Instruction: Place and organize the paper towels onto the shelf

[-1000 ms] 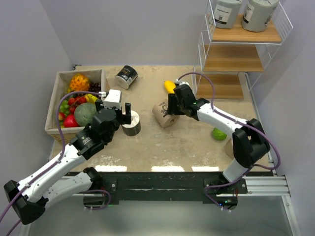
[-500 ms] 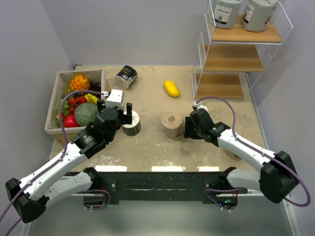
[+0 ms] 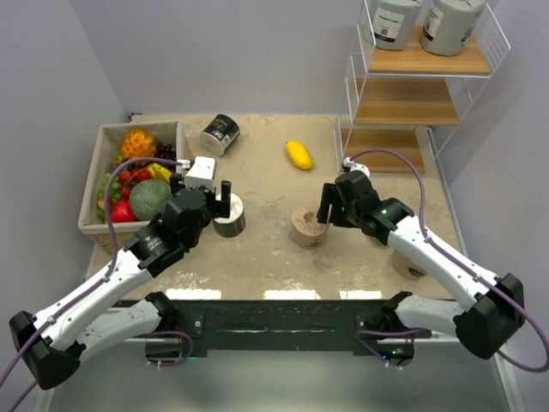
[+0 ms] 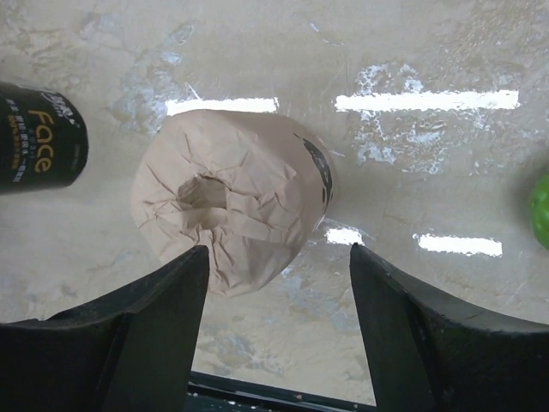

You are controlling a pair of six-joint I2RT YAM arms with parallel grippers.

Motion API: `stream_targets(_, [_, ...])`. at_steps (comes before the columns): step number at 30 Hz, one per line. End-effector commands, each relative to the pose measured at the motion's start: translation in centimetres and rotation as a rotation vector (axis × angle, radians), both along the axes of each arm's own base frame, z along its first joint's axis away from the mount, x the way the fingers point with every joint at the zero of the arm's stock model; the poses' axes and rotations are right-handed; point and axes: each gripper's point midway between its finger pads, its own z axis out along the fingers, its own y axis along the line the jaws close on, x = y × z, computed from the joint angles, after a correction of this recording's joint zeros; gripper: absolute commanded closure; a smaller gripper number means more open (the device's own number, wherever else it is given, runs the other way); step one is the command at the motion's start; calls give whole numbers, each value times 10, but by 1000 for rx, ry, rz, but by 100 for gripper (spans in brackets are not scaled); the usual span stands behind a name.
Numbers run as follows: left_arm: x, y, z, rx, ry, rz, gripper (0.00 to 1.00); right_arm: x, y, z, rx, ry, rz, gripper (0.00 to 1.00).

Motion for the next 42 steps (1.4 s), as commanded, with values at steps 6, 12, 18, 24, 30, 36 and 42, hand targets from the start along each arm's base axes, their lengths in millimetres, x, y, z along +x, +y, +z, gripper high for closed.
stream_targets(6, [-9,-4,19,-48,-79,-72,11,26,11,-8,-70,41,-12,29])
stream_targets(12, [-8,-5,17,-44,-56,-71,11,28,4,-35,-148,83,-21,31])
stream_targets(18, [-8,-7,15,-48,-51,-78,11,25,6,-44,-134,97,-12,41])
stream_targets(24, [-9,-7,14,-46,-49,-78,11,25,14,-52,-115,118,4,47])
stream_targets(30, [-10,-4,17,-51,-59,-69,11,33,15,-41,-109,96,-19,56])
stream_targets(36, [-10,-4,17,-50,-58,-70,11,43,11,-18,-106,32,-57,64])
stream_targets(42, [-10,-4,18,-56,-61,-68,11,66,-13,13,-104,-24,-129,65])
